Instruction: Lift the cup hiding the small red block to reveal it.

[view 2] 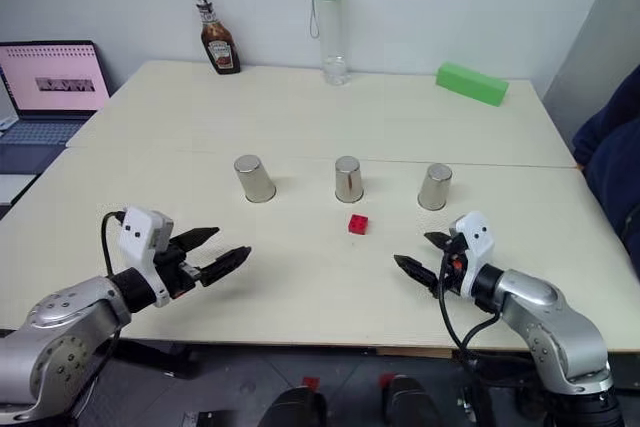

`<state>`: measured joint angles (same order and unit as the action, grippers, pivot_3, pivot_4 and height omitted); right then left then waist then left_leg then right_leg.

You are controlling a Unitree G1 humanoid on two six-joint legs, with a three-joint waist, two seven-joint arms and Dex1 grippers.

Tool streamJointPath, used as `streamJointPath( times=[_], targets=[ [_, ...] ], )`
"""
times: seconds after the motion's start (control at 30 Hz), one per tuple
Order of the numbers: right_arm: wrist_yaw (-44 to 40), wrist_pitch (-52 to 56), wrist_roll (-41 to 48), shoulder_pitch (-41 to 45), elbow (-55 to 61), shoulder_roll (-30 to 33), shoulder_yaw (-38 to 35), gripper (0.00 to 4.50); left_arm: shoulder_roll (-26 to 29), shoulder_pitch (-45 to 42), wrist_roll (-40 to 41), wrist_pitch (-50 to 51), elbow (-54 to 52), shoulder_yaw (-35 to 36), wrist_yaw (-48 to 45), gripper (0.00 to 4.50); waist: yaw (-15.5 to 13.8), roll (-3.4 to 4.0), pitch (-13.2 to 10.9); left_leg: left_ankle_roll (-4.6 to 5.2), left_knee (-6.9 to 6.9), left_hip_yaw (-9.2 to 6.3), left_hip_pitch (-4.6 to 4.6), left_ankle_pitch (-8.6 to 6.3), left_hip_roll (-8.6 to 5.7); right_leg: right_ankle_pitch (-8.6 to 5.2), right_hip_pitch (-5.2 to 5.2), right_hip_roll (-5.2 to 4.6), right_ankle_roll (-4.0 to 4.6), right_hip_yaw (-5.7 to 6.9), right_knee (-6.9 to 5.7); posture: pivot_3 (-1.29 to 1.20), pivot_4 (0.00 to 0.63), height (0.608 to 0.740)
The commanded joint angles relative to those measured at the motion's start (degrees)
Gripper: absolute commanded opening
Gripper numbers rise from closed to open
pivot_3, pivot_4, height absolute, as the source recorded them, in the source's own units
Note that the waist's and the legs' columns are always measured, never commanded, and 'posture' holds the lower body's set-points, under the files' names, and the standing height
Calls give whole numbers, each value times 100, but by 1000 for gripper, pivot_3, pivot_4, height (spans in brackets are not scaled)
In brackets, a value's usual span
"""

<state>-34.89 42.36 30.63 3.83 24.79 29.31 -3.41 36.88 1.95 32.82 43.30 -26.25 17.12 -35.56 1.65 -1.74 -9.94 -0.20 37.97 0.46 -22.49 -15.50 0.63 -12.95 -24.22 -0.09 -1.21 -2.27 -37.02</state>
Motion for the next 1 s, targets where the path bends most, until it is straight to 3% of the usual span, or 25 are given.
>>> streamJointPath(
  times=[0.03, 1.0],
  targets=[
    [16, -86, 110, 45, 136, -12, -139, 4500, 2, -17, -111, -225, -160, 8, 101, 4481, 0, 0, 0, -1, 0, -2, -4, 0, 0, 0, -4, 0, 1, 1, 0, 0, 150, 740],
    [218, -465, -144, 182, -76, -116, -59, 4500, -22, -138, 157, -87, -181, -63, 112, 4481, 2, -1, 0, -1, 3, -1, 9, 0, 2, -1, 6, 2, 1, 1, -5, 0, 150, 740]
  ],
)
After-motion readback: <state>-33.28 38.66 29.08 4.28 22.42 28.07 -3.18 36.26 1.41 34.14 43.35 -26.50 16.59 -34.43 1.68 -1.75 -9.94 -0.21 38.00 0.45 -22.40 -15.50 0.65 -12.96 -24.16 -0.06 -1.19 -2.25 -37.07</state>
